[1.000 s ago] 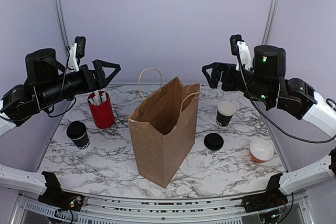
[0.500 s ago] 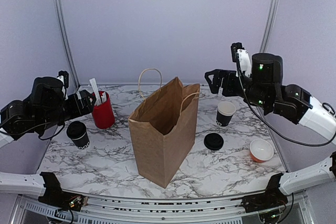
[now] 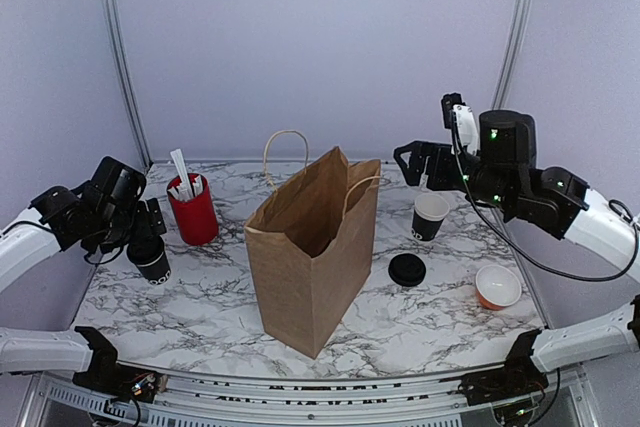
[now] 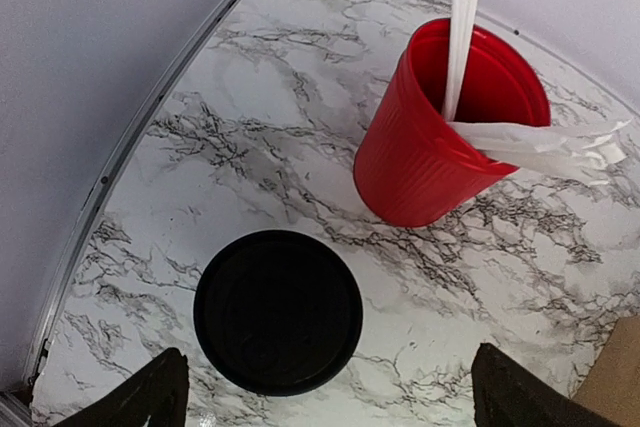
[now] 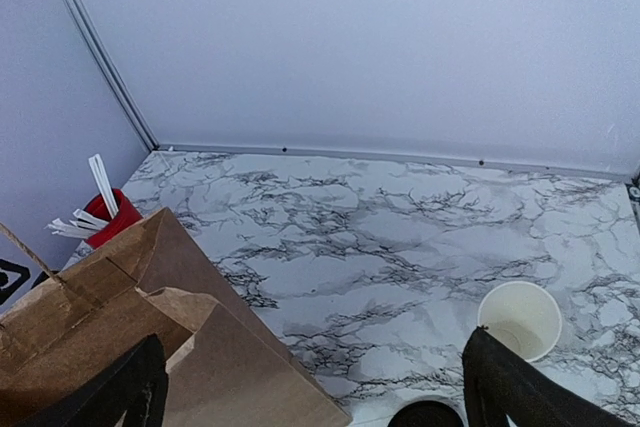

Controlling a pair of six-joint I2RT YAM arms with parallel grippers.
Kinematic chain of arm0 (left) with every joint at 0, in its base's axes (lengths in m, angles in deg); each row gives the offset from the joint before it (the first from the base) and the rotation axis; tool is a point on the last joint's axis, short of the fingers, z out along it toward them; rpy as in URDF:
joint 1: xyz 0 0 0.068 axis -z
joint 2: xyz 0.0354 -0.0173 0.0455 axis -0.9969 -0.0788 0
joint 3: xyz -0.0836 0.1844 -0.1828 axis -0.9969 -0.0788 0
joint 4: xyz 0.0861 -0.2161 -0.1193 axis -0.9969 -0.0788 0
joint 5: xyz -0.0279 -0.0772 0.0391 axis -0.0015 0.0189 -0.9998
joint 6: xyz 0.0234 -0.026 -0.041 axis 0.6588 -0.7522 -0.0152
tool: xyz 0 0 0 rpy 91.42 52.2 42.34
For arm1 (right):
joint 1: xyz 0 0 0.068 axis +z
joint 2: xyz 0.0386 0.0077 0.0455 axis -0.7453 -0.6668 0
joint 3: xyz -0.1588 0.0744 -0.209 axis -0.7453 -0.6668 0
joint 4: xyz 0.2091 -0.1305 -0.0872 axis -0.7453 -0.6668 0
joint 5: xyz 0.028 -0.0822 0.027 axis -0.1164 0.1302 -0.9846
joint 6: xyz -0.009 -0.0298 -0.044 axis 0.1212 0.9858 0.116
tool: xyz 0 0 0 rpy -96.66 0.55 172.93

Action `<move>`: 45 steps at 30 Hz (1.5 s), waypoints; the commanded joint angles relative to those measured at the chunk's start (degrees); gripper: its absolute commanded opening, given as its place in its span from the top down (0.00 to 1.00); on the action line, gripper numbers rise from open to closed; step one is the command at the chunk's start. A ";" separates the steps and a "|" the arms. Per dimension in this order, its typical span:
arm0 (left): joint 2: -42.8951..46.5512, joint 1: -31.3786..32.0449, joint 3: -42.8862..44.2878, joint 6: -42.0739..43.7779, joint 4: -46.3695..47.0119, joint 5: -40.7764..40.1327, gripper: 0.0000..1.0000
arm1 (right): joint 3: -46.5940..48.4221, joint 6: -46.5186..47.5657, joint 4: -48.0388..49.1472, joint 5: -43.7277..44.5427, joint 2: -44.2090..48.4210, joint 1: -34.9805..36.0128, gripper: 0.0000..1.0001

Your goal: Pack the takeout coffee

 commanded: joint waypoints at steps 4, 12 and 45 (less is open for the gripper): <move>-3.70 -11.09 -1.98 6.42 1.78 9.96 0.01 | -0.60 -1.25 -0.22 -1.10 2.86 -0.35 0.00; -7.78 -14.11 -1.54 9.47 3.92 13.73 0.01 | -0.09 -0.72 -0.92 -1.32 3.47 -0.39 0.00; -5.41 -12.30 -6.45 8.74 6.10 7.80 0.06 | -3.27 -2.30 1.22 -0.91 5.17 -0.34 0.00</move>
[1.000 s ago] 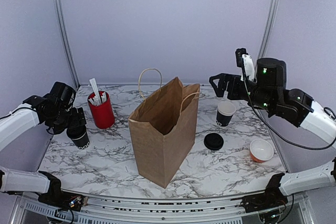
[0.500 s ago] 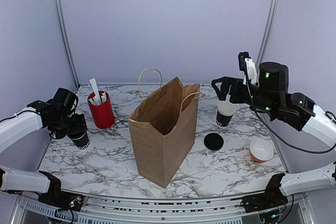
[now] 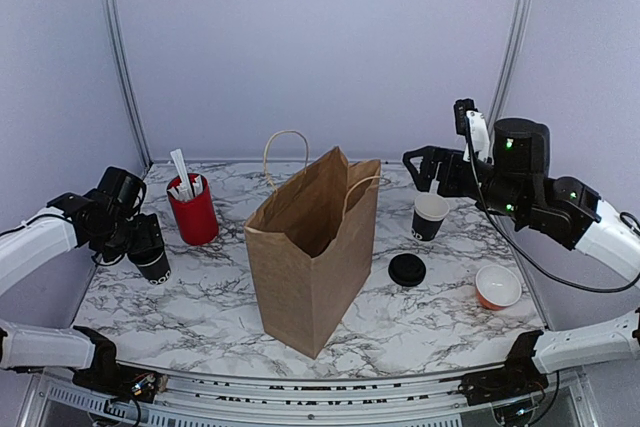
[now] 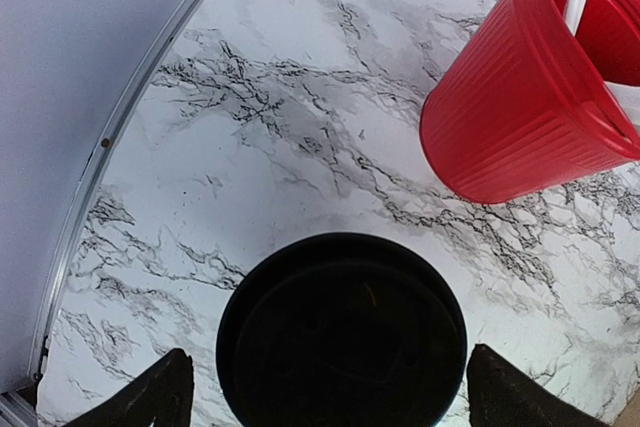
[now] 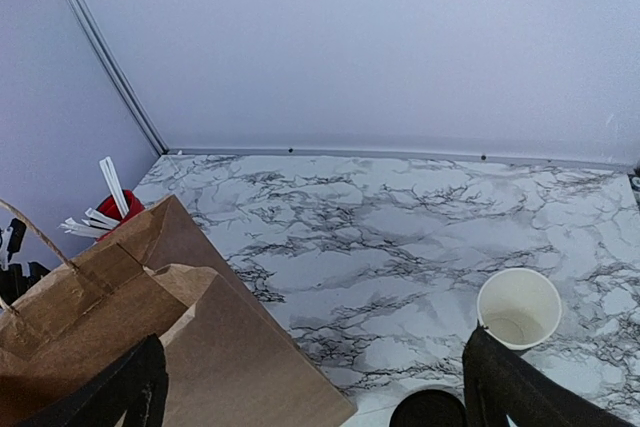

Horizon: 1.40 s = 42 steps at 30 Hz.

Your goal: Pack the takeout coffee

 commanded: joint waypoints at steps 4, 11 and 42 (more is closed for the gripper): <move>0.70 1.70 -0.18 0.54 -0.39 -2.70 0.14 | 0.11 -0.97 1.64 -0.06 0.28 -0.34 0.00; -0.58 2.47 -0.41 0.54 -0.32 -2.86 0.17 | 0.27 -1.20 1.61 -0.41 0.34 -0.34 0.00; -0.81 8.79 2.15 1.20 -3.23 -3.14 0.36 | -0.08 -0.52 2.14 -0.84 0.16 -0.40 0.00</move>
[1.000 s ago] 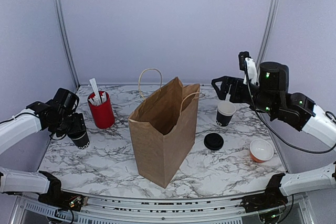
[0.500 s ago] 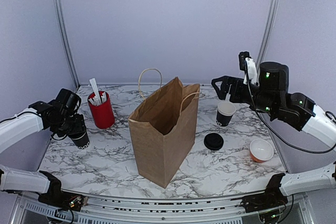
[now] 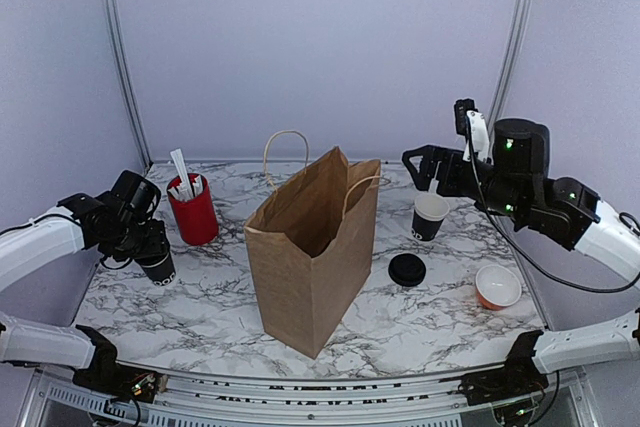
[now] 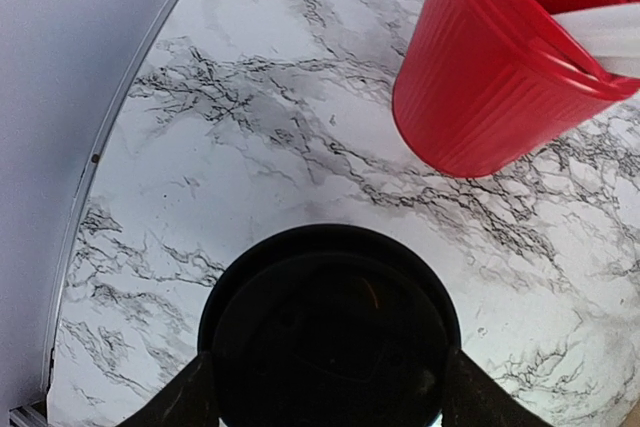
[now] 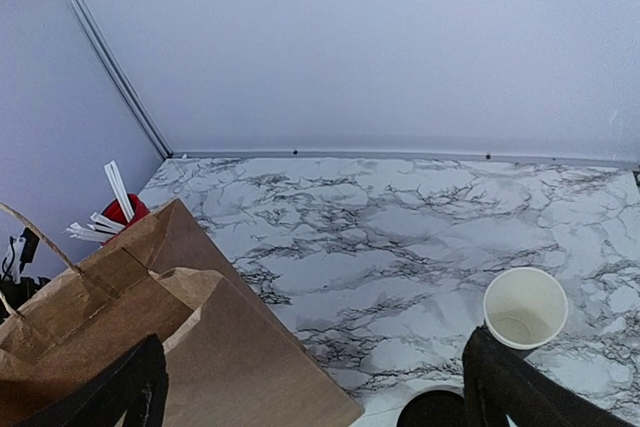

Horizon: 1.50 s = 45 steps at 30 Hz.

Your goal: Pack the takeout coffee

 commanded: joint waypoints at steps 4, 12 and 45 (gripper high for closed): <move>2.29 5.53 2.78 -0.93 -5.43 0.00 0.37 | 0.89 0.72 1.38 -0.65 -0.73 -0.35 0.00; 7.35 12.31 2.31 -2.68 -7.90 4.07 0.39 | 2.69 1.72 1.52 0.07 -3.25 -0.42 0.00; 3.94 40.73 4.53 -6.70 -4.98 4.25 0.40 | -23.57 -16.09 2.48 -21.11 -7.66 -5.68 0.67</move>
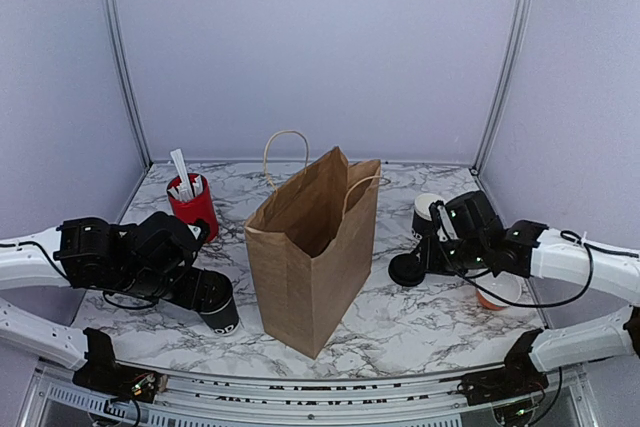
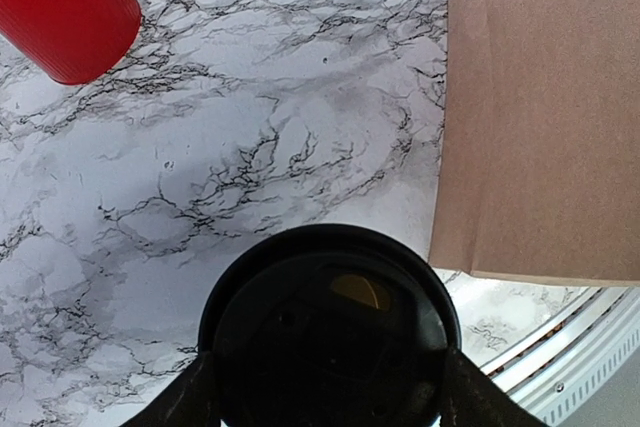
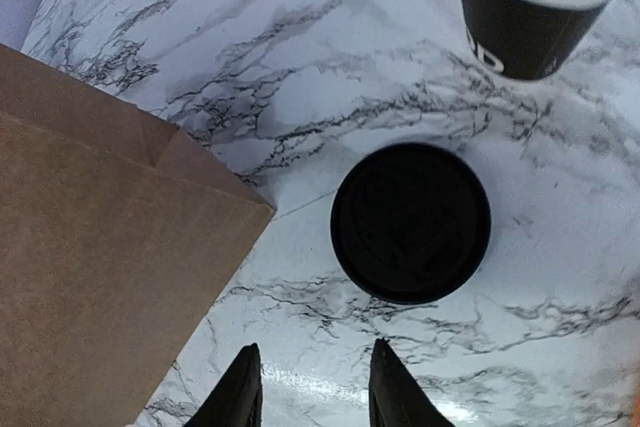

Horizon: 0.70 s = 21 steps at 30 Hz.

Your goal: Pack the takeout coffee

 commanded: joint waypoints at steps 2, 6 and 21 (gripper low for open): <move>-0.69 0.33 2.26 0.59 0.46 -0.97 0.40 | -4.86 -6.65 10.87 -6.58 -5.70 5.48 0.78; -0.70 0.33 2.62 0.98 0.46 -1.09 0.40 | -5.15 -9.05 16.80 -7.55 -12.69 8.40 0.91; 4.22 2.62 1.60 7.43 1.13 6.22 0.40 | -0.26 -9.07 26.49 -9.32 -29.22 8.12 0.97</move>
